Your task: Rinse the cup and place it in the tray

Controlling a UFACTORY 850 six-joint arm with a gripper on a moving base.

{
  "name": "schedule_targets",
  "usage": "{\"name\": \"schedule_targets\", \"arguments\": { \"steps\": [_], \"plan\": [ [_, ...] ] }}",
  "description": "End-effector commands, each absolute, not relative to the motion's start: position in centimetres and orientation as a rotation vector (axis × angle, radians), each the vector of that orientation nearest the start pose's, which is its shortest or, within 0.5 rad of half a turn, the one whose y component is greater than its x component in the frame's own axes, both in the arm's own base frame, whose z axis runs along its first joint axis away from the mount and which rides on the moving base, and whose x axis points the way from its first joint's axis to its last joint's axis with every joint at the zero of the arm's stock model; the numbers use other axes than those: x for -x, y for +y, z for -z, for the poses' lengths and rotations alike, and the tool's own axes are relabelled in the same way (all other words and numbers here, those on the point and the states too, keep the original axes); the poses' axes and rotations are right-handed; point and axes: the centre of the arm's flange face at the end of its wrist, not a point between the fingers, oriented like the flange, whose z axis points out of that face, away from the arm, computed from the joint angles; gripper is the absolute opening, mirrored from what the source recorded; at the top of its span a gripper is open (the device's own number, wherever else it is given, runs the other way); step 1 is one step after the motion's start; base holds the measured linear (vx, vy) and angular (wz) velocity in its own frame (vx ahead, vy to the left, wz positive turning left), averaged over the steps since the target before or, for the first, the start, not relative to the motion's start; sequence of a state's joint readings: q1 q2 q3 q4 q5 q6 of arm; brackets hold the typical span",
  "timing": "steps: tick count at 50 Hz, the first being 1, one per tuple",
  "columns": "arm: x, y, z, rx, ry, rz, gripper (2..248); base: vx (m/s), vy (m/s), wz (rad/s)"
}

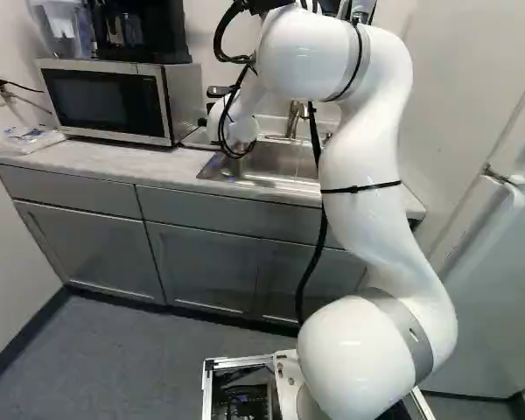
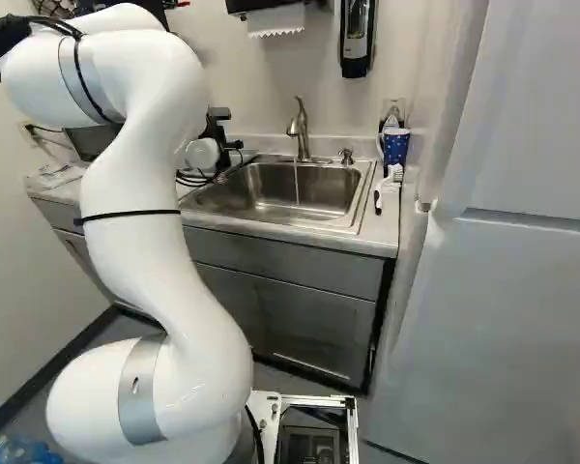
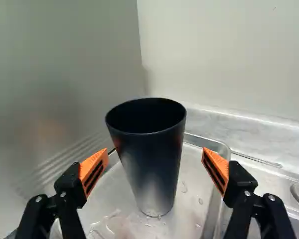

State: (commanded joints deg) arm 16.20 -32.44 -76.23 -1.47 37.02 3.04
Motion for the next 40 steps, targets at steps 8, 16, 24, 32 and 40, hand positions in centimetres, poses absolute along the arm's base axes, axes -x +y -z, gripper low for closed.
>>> {"name": "schedule_targets", "arguments": {
  "steps": [8,16,24,32,40],
  "plan": [
    [-67.2,19.7,-48.4,2.208,-0.293,1.895,247,0.000,0.000,0.000],
    [-67.2,19.7,-49.3,2.193,-0.291,1.910,247,0.000,0.000,0.000],
    [-67.2,19.7,-50.2,2.178,-0.289,1.925,247,0.000,0.000,0.000],
    [-67.1,19.6,-51.2,2.163,-0.287,1.940,247,0.000,0.000,0.000],
    [-67.1,19.6,-52.1,2.147,-0.285,1.955,247,0.000,0.000,0.000]
  ]
}}
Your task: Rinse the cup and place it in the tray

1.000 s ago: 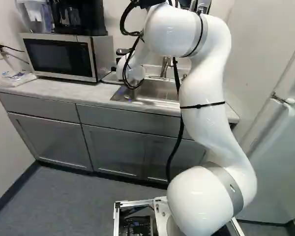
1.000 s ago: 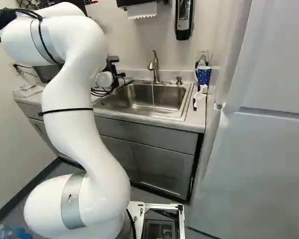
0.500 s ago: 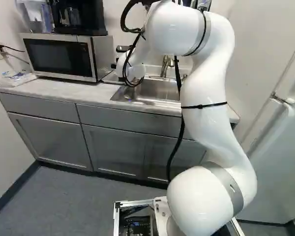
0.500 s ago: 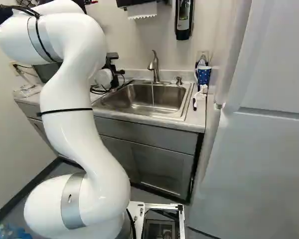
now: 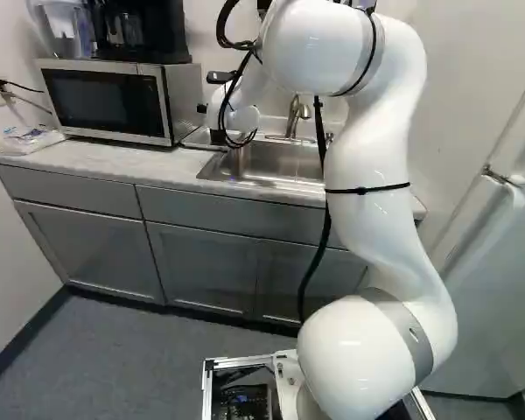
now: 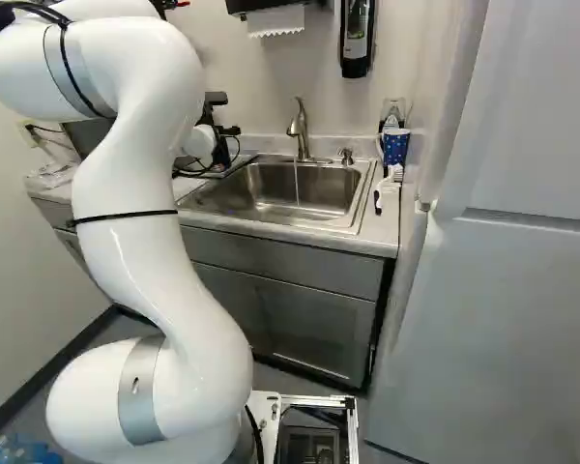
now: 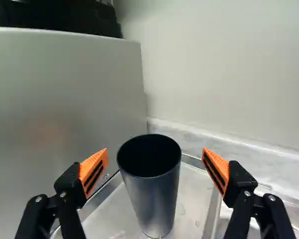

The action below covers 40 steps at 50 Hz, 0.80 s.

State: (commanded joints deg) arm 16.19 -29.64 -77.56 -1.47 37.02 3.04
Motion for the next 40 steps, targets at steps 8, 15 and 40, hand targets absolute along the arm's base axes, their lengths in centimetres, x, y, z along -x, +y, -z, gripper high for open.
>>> {"name": "schedule_targets", "arguments": {
  "steps": [8,15,40],
  "plan": [
    [-67.1,19.6,-53.0,2.132,-0.283,1.970,247,0.000,0.000,0.000],
    [-67.1,19.6,-53.8,2.118,-0.282,1.983,247,0.000,0.000,0.000],
    [-66.9,18.0,-56.7,2.082,-0.255,2.039,247,0.000,0.000,0.000]
  ]
}}
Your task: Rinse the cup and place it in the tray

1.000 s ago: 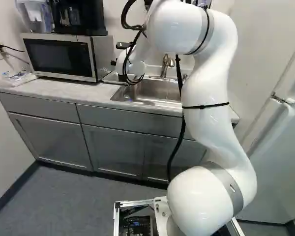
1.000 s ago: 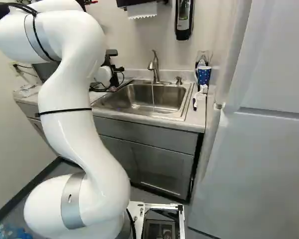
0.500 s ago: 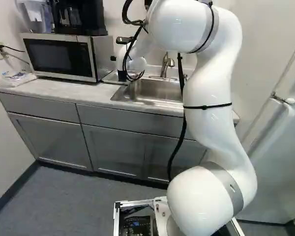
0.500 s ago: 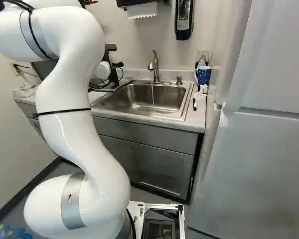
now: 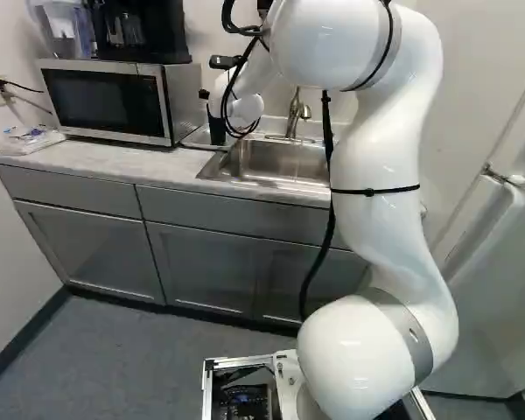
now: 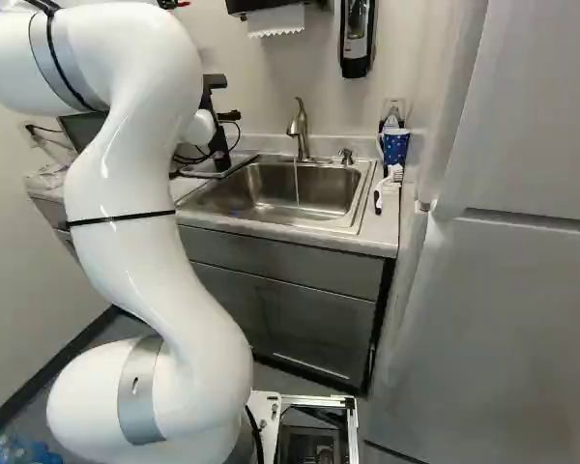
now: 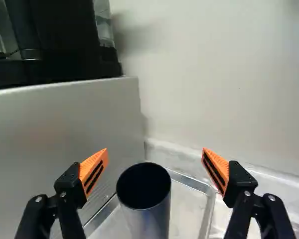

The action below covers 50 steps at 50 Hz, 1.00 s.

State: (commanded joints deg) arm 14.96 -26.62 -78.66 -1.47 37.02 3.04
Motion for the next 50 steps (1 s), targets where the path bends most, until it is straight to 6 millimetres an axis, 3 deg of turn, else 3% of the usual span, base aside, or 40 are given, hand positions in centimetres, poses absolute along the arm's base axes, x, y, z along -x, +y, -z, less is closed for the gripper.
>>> {"name": "schedule_targets", "arguments": {
  "steps": [32,50],
  "plan": [
    [-66.5,12.9,-60.6,2.062,-0.178,2.132,247,0.000,0.000,0.000],
    [-65.2,10.8,-62.5,2.077,-0.151,2.149,247,0.000,0.000,0.000]
  ]
}}
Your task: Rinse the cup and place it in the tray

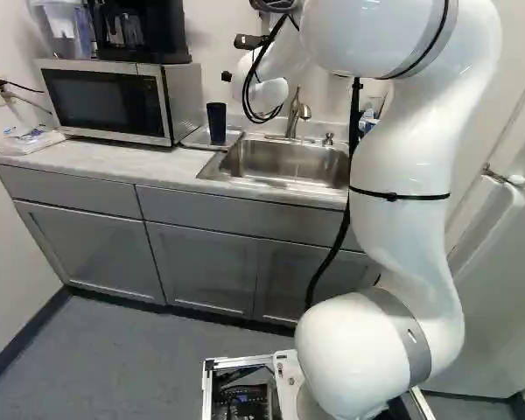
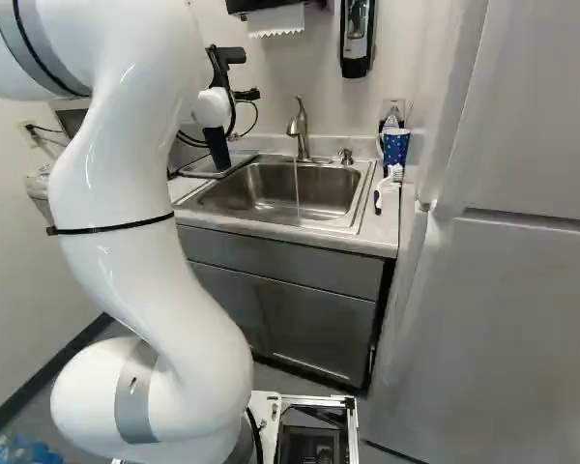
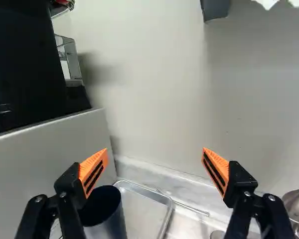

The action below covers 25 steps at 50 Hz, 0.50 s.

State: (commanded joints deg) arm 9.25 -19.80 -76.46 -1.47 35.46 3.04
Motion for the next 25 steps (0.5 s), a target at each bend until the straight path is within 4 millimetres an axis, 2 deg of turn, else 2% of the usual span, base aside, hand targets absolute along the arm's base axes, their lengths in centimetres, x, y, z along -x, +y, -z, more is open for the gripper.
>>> {"name": "schedule_targets", "arguments": {
  "steps": [25],
  "plan": [
    [-65.0,10.2,-64.2,2.173,-0.147,2.071,247,0.000,0.000,0.000]
  ]
}}
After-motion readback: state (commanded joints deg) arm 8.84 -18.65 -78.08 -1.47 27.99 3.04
